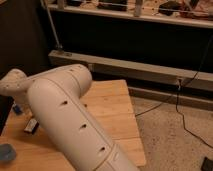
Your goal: Place the eraser in the ceramic cup
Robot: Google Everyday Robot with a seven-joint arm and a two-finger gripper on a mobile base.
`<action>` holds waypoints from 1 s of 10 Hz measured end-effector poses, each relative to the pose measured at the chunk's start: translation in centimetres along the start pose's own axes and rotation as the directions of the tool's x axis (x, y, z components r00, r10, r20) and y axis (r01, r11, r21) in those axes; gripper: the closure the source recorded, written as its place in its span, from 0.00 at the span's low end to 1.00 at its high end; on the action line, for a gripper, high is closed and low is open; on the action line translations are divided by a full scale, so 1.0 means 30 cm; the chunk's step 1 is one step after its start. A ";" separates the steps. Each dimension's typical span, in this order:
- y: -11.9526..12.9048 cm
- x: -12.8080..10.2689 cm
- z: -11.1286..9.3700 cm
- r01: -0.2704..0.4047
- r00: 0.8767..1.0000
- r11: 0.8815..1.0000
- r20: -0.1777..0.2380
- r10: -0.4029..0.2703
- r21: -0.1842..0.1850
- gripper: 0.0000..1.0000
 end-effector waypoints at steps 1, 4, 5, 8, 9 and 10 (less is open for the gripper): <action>0.004 0.000 0.017 -0.011 1.000 1.000 -0.009 0.011 -0.013 0.35; -0.011 -0.009 0.061 -0.041 0.999 0.999 -0.023 0.041 -0.026 0.35; -0.015 -0.010 0.072 -0.044 0.999 0.999 -0.024 0.043 -0.024 0.36; -0.012 -0.003 0.094 -0.021 1.000 1.000 -0.020 0.021 -0.015 0.65; -0.015 -0.002 0.098 -0.015 1.000 1.000 -0.022 0.015 -0.007 0.75; -0.018 0.003 0.103 -0.013 0.999 1.000 -0.030 0.013 -0.001 0.87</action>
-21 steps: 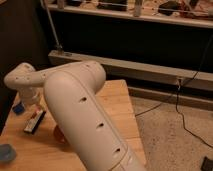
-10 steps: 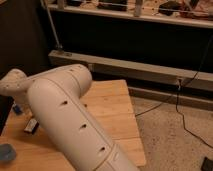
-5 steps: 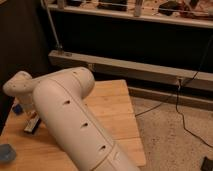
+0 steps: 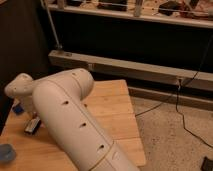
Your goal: Place the eraser in the ceramic cup
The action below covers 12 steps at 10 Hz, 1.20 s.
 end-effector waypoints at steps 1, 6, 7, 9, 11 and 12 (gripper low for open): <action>0.000 0.004 0.001 0.001 1.000 1.000 -0.006 -0.001 0.002 0.95; 0.029 -0.023 -0.112 0.089 0.995 0.995 0.054 -0.086 -0.050 1.00; 0.038 -0.027 -0.158 0.130 0.989 0.989 0.083 -0.124 -0.076 1.00; 0.039 -0.026 -0.246 0.224 0.967 0.967 0.147 -0.206 -0.121 1.00; 0.035 -0.003 -0.347 0.358 0.919 0.922 0.228 -0.321 -0.144 1.00; 0.034 0.010 -0.397 0.421 0.888 0.895 0.269 -0.373 -0.149 1.00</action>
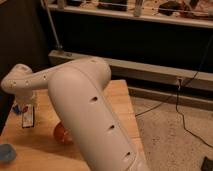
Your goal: Place the eraser in the ceramic cup
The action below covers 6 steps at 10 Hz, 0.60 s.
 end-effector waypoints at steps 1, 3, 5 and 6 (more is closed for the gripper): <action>0.024 0.005 -0.056 0.075 0.997 0.997 0.035 -0.074 -0.027 1.00; 0.075 0.043 -0.155 0.227 0.971 0.971 0.092 -0.220 -0.075 1.00; 0.106 0.090 -0.212 0.336 0.939 0.936 0.118 -0.324 -0.105 1.00; 0.120 0.123 -0.239 0.390 0.918 0.912 0.126 -0.376 -0.123 1.00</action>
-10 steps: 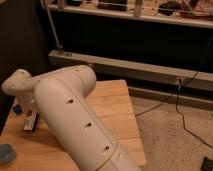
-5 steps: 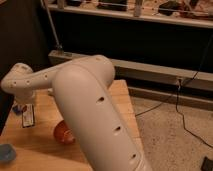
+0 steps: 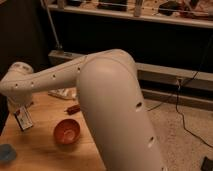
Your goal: Place the eraser in the ceramic cup
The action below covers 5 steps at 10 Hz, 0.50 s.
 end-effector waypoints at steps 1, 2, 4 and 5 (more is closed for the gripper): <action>0.030 0.016 -0.028 0.052 0.999 0.998 0.006 -0.052 -0.023 1.00; 0.050 0.026 -0.048 0.086 0.996 0.996 0.013 -0.086 -0.038 1.00; 0.112 0.047 -0.102 0.176 0.984 0.981 0.042 -0.173 -0.082 1.00; 0.139 0.057 -0.116 0.213 0.977 0.972 0.056 -0.208 -0.102 1.00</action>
